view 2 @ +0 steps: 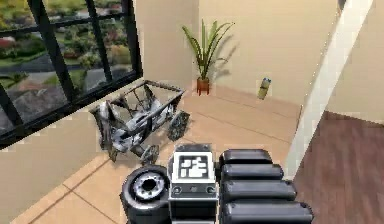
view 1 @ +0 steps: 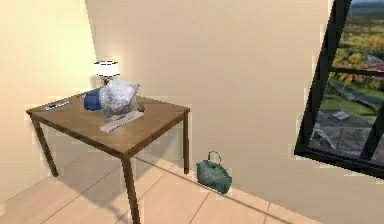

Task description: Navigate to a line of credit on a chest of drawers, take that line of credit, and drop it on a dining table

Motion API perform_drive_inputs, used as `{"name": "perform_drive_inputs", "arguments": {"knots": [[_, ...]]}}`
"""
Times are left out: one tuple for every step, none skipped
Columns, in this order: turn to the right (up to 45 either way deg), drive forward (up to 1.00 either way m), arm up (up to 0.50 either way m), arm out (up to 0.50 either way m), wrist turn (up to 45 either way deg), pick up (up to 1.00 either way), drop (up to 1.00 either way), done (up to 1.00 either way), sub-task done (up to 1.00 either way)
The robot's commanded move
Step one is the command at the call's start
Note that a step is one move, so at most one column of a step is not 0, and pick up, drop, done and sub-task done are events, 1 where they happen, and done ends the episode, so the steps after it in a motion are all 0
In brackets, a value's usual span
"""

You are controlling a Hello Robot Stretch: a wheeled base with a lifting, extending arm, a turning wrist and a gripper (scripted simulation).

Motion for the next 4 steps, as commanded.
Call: {"name": "perform_drive_inputs", "arguments": {"knots": [[-15.0,0.00,0.00,0.00,0.0,0.00,0.00,0.00,0.00],[0.0,0.30,0.00,0.00,0.0,0.00,0.00,0.00,0.00],[-39.0,0.00,0.00,0.00,0.0,0.00,0.00,0.00,0.00],[0.0,1.00,0.00,0.00,0.0,0.00,0.00,0.00,0.00]]}}
